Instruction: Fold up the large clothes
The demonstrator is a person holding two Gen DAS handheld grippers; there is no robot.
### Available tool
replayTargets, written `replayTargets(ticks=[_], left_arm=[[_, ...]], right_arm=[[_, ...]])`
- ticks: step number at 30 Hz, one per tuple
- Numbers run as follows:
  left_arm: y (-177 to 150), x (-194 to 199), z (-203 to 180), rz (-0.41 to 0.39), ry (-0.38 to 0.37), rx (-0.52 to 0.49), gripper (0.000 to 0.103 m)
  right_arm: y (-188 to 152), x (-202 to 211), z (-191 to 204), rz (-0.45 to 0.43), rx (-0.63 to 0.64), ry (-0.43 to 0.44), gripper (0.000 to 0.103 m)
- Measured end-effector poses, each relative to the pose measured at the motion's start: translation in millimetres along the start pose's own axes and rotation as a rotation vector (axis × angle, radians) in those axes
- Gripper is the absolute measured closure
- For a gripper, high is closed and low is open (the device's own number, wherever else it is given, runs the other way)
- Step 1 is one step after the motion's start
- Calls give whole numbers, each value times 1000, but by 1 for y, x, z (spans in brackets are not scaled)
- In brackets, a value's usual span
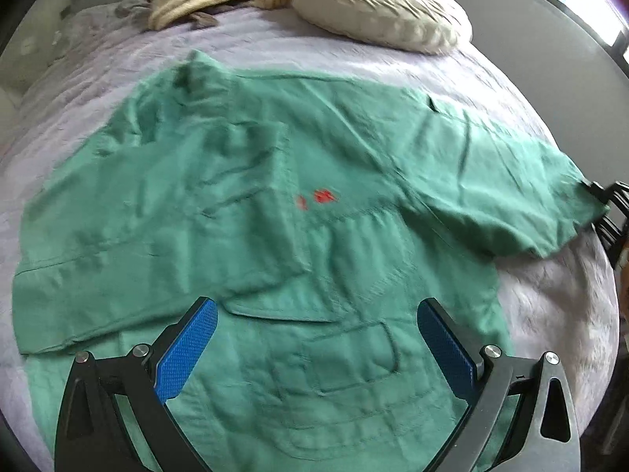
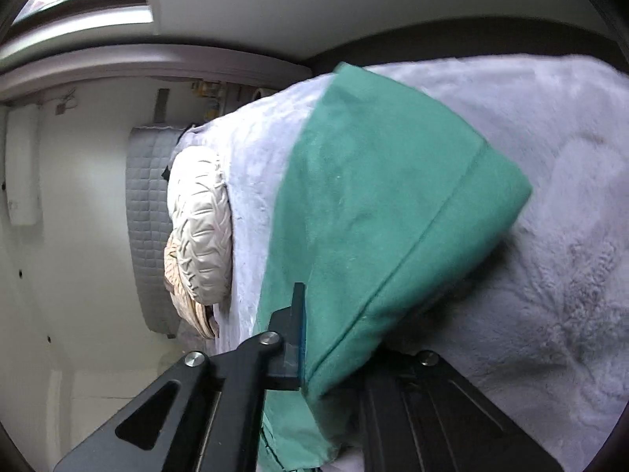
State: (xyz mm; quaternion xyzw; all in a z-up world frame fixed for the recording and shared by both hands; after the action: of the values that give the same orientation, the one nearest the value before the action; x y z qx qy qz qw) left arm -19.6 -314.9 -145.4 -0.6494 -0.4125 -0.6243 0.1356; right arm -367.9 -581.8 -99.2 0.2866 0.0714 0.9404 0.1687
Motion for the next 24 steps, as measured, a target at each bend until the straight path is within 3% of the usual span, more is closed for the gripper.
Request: replayTargets(ticks=[4,8,11,15,20,24], left_arm=[[15,5,27,-44,30,42,1],[26,11,65,-80,64,88,1],[32,14,93,-101,87,123,1],[36,21,142,-127,118,182,1],[34,27,193,-144,150,236,1],[27,26,231,-141,173,266,1]], right_arm=[[-14,-9,61,36,142,72,98],[-51,-35,145,115,351,144,98],[-99,-60,206,189,521,177,98],[-188,-101,270,303,756,188,98],[-296,-156,291,458,878,181,98],[-381,-199,264,606,944,99,98]])
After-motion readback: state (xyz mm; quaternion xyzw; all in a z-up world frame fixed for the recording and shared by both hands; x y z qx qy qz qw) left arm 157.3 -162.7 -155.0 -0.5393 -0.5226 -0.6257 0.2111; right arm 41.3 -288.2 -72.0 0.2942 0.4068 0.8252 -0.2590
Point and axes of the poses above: each gripper's, at about its wrist camera, not at the fingertips, and x roughly against the way its jaws point, z to its left, y to its top, the point moved 9 cm from there along -x, roughly the way its jaws point, and after that the axes turned 12 degrees about x, right-handed, at the moved point
